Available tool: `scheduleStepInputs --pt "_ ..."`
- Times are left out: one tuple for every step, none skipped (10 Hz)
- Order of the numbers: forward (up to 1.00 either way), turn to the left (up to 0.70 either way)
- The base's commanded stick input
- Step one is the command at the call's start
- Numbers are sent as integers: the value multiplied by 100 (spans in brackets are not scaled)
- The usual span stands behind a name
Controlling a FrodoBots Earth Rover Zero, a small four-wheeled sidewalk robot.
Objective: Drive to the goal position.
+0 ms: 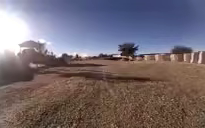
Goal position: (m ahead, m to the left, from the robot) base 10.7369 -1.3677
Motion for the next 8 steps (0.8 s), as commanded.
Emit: scheduleStepInputs --pt "50 0" --pt "50 0" --pt "50 0" --pt "50 0" --pt "50 0" --pt "50 0" --pt "50 0" --pt "50 0"
